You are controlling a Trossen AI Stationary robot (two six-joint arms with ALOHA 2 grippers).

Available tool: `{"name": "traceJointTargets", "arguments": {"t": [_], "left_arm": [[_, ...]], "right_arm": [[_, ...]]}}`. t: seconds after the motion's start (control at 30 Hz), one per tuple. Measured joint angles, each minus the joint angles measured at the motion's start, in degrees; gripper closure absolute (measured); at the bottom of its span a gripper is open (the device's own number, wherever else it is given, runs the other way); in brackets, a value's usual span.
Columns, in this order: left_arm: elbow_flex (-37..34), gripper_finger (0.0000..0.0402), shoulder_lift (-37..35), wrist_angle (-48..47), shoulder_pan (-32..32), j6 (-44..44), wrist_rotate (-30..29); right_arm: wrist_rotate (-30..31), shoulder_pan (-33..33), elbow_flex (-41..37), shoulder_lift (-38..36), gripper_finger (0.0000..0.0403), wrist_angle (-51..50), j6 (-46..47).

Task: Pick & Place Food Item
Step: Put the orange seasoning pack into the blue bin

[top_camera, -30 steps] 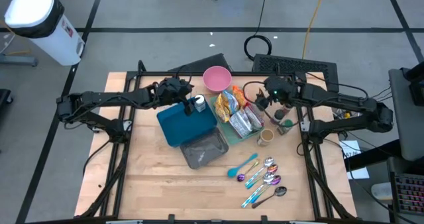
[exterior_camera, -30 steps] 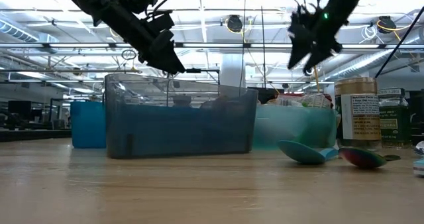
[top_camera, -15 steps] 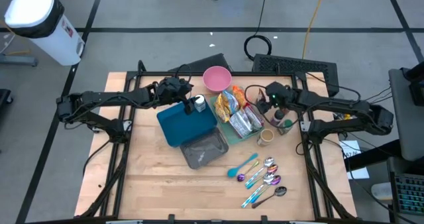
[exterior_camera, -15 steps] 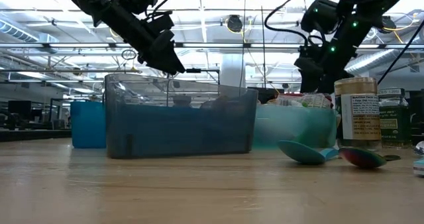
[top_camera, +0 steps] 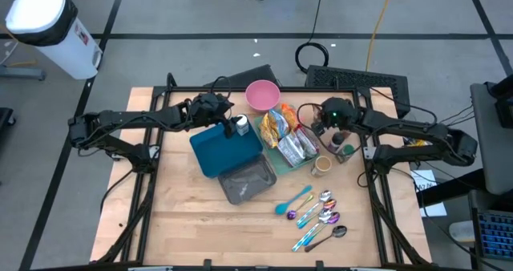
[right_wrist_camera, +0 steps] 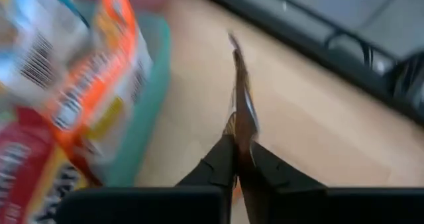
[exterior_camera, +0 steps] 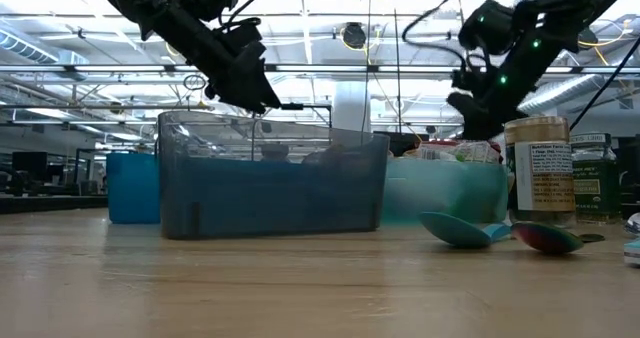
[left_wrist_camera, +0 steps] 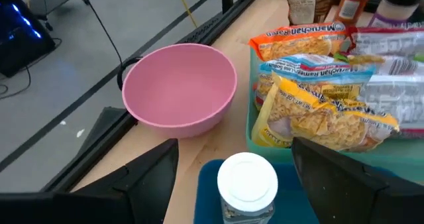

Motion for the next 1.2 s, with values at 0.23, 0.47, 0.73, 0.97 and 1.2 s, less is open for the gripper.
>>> {"name": "traceJointTargets", "arguments": {"t": [0.23, 0.47, 0.73, 0.97, 1.2], "left_arm": [[0.00, 0.0105, -0.02, 5.88, 0.00, -0.23, 0.00], [-0.02, 0.0105, -0.02, 16.43, 0.00, -0.04, 0.07], [-0.02, 0.0105, -0.04, 23.76, -1.14, -0.11, 7.67], [0.00, 0.0105, 1.58, 29.30, -4.10, 1.94, 8.00], [1.88, 0.0105, 7.86, 32.32, -6.90, 3.02, 11.99]], "right_arm": [[-0.11, 1.21, 1.46, -6.29, 0.0401, 5.84, -5.68], [-0.39, 8.24, 1.49, -9.59, 0.0402, 14.09, -11.61], [-5.57, 16.62, 1.47, -7.05, 0.0402, 20.52, -11.61], [-9.42, 20.12, 0.33, -0.46, 0.0403, 30.17, -10.06], [-15.60, 20.84, 0.33, 2.96, 0.0403, 38.00, -9.62]]}}
